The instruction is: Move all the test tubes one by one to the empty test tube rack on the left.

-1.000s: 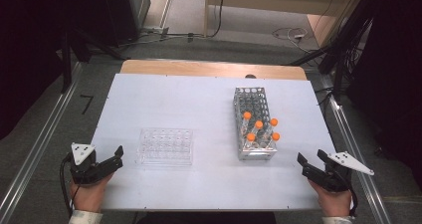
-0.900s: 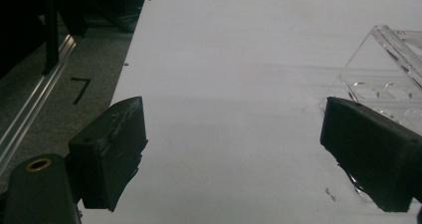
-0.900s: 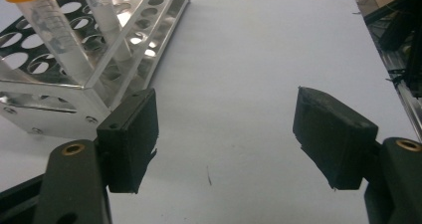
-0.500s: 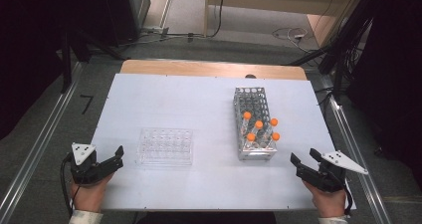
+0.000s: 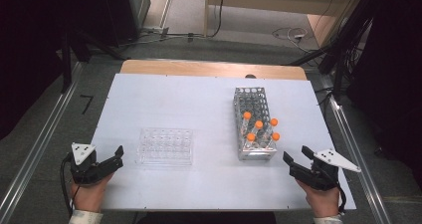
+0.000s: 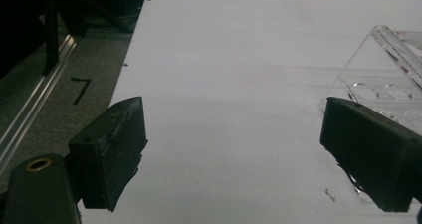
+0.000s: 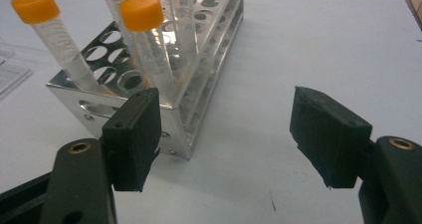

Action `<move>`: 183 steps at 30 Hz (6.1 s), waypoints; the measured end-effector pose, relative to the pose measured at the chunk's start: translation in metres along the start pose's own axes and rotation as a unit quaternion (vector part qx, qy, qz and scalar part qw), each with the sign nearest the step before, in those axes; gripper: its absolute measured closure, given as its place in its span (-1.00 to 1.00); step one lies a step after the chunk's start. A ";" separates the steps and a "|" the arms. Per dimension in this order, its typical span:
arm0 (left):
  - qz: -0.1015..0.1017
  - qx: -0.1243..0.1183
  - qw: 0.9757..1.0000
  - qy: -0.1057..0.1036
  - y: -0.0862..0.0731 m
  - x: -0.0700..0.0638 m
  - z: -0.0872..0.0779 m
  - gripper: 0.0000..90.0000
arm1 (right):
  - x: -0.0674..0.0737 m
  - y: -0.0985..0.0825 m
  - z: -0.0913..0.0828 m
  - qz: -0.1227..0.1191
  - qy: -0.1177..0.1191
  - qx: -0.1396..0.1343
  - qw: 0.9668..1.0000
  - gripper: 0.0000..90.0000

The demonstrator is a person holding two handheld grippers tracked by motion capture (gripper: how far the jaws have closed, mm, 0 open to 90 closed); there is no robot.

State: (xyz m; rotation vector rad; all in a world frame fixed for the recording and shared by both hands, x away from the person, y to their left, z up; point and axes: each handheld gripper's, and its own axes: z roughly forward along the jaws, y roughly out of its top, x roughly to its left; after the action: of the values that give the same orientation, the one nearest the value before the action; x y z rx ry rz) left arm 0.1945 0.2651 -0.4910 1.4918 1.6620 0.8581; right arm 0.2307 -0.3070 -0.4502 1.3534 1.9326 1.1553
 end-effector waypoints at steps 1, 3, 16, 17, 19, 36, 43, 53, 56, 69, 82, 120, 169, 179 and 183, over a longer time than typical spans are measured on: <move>0.000 0.000 1.000 0.000 0.000 0.000 0.000 -0.76 | 0.001 0.001 0.000 -0.002 0.003 -0.002 1.000 -0.38; 0.001 0.000 1.000 -0.001 0.000 0.000 0.000 -0.76 | 0.005 0.003 0.001 -0.006 0.007 -0.003 1.000 -0.37; -0.001 0.000 1.000 0.001 0.000 0.000 0.000 -0.76 | 0.021 0.013 0.020 -0.026 0.034 -0.009 0.999 -0.12; -0.002 0.000 1.000 0.001 0.000 0.000 0.000 -0.76 | 0.022 0.013 0.022 -0.025 0.035 -0.007 0.999 -0.08; -0.002 -0.001 1.000 0.001 0.000 0.000 0.000 -0.76 | 0.024 0.014 0.024 -0.027 0.033 -0.007 0.999 0.00; -0.003 -0.004 1.000 0.001 0.001 0.001 0.000 -0.76 | 0.034 0.015 0.041 -0.051 0.029 -0.004 0.998 0.48; -0.006 -0.005 1.000 0.001 0.001 0.001 -0.001 -0.76 | 0.034 0.017 0.037 -0.053 0.024 -0.017 0.998 0.59; -0.016 -0.022 1.000 -0.008 0.006 0.003 -0.008 -0.77 | 0.035 0.038 0.007 -0.046 0.027 -0.071 0.996 0.60; -0.021 -0.032 0.999 -0.013 0.009 0.003 -0.011 -0.76 | 0.037 0.042 -0.001 -0.044 0.036 -0.082 0.995 0.60; -0.012 -0.059 0.997 -0.039 0.018 -0.007 -0.028 -0.77 | 0.052 0.042 -0.015 -0.060 0.064 -0.073 0.993 0.60; 0.043 -0.080 0.990 -0.107 0.028 -0.050 -0.048 -0.78 | 0.086 0.031 -0.009 -0.090 0.120 -0.050 0.987 0.60; 0.153 -0.055 0.936 -0.311 0.040 -0.195 -0.038 -0.37 | 0.163 0.025 0.050 -0.151 0.191 0.003 0.970 0.60; 0.122 -0.052 0.931 -0.339 0.077 -0.171 -0.039 0.56 | 0.126 0.023 0.029 -0.123 0.188 0.008 0.975 -0.18; 0.096 -0.069 0.943 -0.310 0.094 -0.139 -0.043 0.56 | 0.108 0.022 0.023 -0.110 0.168 0.002 0.980 -0.18; 0.081 -0.076 0.950 -0.292 0.100 -0.120 -0.043 0.56 | 0.102 0.022 0.022 -0.105 0.163 0.001 0.981 -0.18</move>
State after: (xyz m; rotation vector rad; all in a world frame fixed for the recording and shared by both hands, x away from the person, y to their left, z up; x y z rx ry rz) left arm 0.2150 0.1562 -0.3733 1.5908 1.0291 0.5356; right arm 0.2201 -0.2016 -0.4362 0.9757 2.2420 1.3313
